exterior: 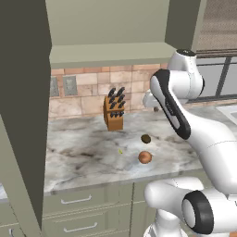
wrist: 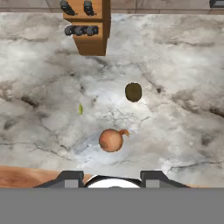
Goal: Pick the kiwi, lemon wedge, onion from the counter and place them in the cabinet. Then close the cabinet.
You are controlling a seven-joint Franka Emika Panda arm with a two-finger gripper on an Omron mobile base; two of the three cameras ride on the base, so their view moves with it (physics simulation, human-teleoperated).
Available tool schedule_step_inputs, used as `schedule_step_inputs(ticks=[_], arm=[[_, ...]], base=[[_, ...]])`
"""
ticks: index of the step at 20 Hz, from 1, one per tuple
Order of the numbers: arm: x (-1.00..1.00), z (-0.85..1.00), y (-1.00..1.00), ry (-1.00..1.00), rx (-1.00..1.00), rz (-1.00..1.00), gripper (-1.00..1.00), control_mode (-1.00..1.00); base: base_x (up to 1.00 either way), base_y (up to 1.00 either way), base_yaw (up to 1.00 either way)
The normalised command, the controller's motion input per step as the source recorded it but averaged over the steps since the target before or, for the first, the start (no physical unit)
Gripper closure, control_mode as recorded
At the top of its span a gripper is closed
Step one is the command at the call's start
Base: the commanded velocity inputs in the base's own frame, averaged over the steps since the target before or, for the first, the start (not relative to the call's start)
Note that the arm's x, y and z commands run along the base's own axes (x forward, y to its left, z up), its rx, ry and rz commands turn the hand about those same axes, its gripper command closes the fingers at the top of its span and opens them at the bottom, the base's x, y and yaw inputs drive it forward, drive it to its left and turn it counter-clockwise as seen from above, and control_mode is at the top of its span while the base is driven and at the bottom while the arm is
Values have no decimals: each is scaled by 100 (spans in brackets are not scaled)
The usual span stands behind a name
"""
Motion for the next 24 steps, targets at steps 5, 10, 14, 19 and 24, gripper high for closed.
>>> schedule_step_inputs(ticks=[5, 10, 14, 19, 24], arm=[[0, -25, 16, 12, 0, 0, -100, -100], [0, -65, 11, 21, 1, -1, -100, -100], [-1, -58, 0, 16, 1, -11, -100, -100], [-1, -57, 0, 4, 0, -17, -100, -100], [0, -48, 0, 0, 0, -23, -100, -100]], base=[[0, 0, 0], [0, 0, 0], [0, 0, 0], [0, 0, 0], [0, 0, 0]])
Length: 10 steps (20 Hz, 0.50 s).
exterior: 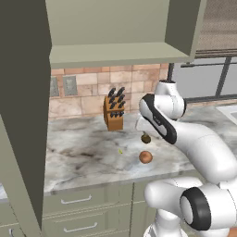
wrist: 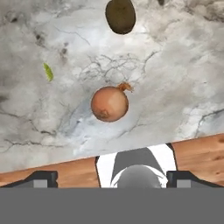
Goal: Pick the kiwi, lemon wedge, onion from the counter and place them in the cabinet. Then close the cabinet.
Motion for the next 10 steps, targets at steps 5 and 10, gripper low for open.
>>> schedule_step_inputs(ticks=[5, 10], arm=[[3, -43, 0, 0, 0, -21, -100, -100], [14, -40, 0, 0, 0, -17, -100, -100]], base=[[0, 0, 0], [0, 0, 0]])
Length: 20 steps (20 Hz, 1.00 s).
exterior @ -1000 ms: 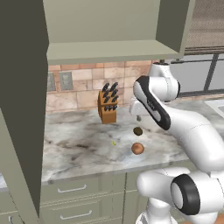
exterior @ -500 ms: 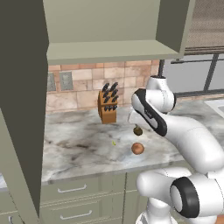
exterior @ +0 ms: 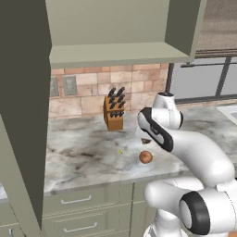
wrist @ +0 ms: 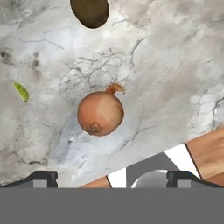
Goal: Pick the kiwi, lemon wedge, onion from the counter and place them in the cabinet. Then close the cabinet.
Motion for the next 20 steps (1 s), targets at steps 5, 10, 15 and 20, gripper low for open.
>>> schedule_step_inputs(ticks=[5, 10, 15, 20], arm=[[16, -45, 0, 0, 0, -15, -100, -100], [22, -39, 2, 0, 0, -12, -100, -100], [31, -26, 0, 0, 0, -5, -100, -100], [17, -31, 2, 1, 0, -6, -100, -100]], base=[[0, 0, 0], [0, 0, 0], [0, 0, 0], [0, 0, 0]])
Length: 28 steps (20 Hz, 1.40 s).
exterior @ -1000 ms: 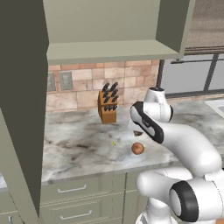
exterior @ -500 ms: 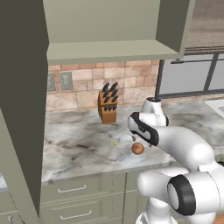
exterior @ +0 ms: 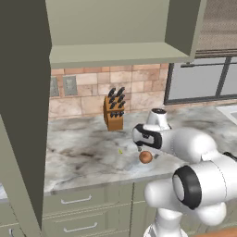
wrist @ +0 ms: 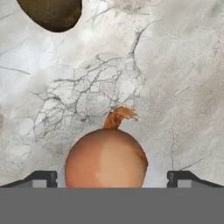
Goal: Pick the kiwi, lemon wedge, onion from the counter and place them in the cabinet. Then close the cabinet.
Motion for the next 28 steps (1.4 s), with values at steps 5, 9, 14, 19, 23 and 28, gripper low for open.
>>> schedule_step_inputs(ticks=[5, 9, 14, 19, 23, 28], arm=[[0, -45, 14, 5, 0, -10, -100, -100], [3, -59, 13, 8, 0, -9, -100, -100], [3, -46, 2, 0, 0, -5, 100, -100], [-33, 58, -16, -32, 0, 0, 100, -100], [-21, 100, -5, -40, 0, 0, 100, -100], [0, 100, 0, -35, 0, 17, 100, -100]], base=[[0, 0, 0], [0, 0, 0], [0, 0, 0], [0, 0, 0], [0, 0, 0], [0, 0, 0]])
